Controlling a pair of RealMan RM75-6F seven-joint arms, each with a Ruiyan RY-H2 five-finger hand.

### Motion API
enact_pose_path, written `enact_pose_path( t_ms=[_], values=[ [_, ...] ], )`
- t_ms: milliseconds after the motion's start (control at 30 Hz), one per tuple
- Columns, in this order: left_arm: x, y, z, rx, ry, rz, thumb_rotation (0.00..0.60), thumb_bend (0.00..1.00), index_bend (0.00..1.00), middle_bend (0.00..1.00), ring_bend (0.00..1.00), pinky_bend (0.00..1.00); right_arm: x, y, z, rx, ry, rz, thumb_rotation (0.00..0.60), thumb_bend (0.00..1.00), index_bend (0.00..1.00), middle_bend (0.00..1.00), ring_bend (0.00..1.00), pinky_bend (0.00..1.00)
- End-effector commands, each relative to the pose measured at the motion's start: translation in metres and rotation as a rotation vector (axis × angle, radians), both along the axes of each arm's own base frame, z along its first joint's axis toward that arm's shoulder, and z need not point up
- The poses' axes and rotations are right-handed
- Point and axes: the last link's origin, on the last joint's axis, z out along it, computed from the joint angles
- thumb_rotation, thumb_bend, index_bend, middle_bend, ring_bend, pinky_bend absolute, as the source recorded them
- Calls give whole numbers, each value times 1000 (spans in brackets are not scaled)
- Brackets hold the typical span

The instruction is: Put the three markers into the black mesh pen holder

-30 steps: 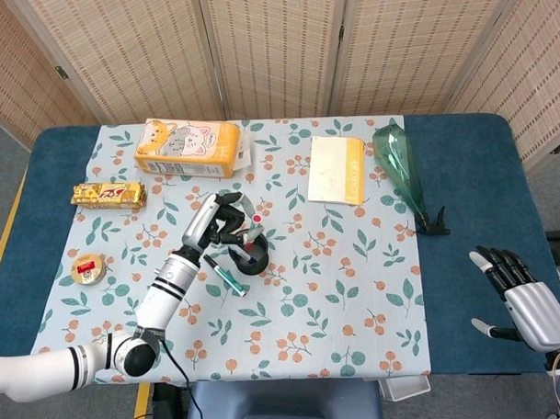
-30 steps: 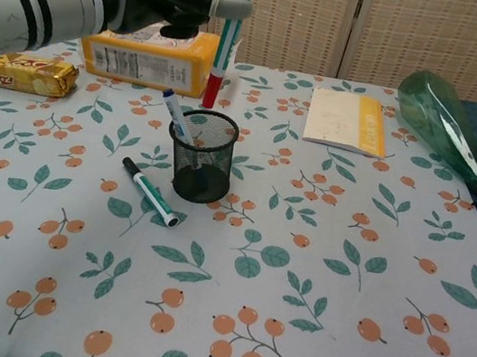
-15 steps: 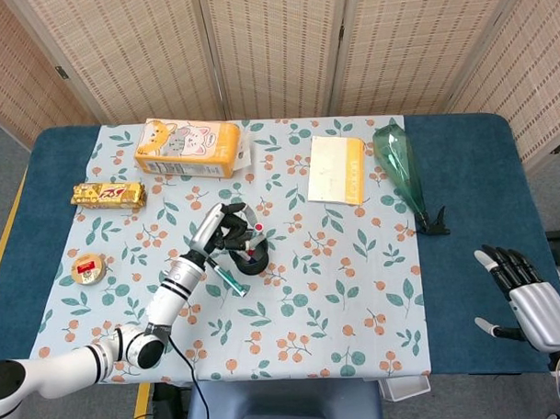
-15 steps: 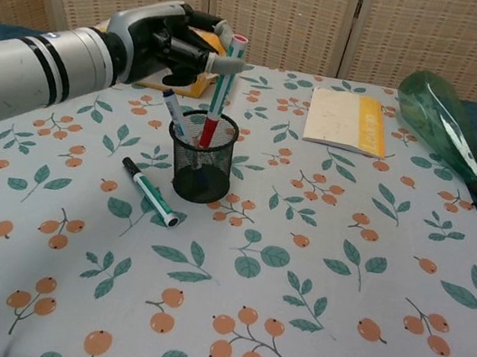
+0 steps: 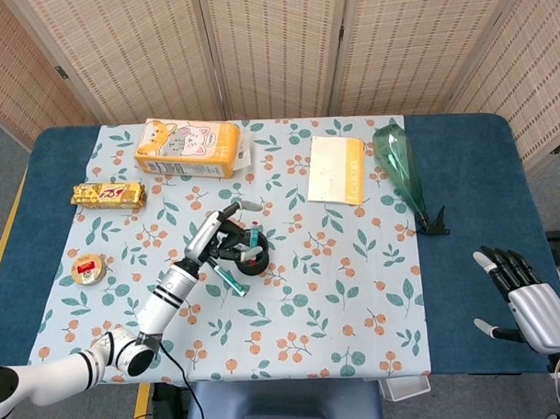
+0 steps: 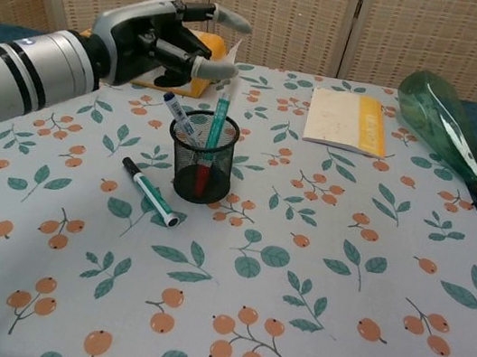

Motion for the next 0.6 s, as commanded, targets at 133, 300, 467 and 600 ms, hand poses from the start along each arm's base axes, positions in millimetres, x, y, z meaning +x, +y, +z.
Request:
enact_pose_path(
  t_ms=[133, 300, 467, 600],
  values=[
    [-26, -55, 68, 228, 254, -195, 600, 254, 377, 1000, 893, 938, 3, 1, -4, 18, 6, 13, 600, 126, 3, 0, 1, 0],
    [-52, -104, 90, 189, 562, -313, 600, 254, 377, 1000, 895, 939, 7, 4, -10, 33, 17, 29, 600, 126, 3, 0, 0, 0],
    [-77, -123, 89, 173, 754, -399, 600, 254, 392, 1000, 897, 940, 8, 3, -15, 44, 32, 25, 600, 126, 3, 0, 1, 0],
    [-92, -116, 77, 213, 933, -498, 600, 254, 397, 1000, 897, 939, 9, 1, -19, 51, 46, 21, 600, 127, 3, 0, 0, 0]
  ],
)
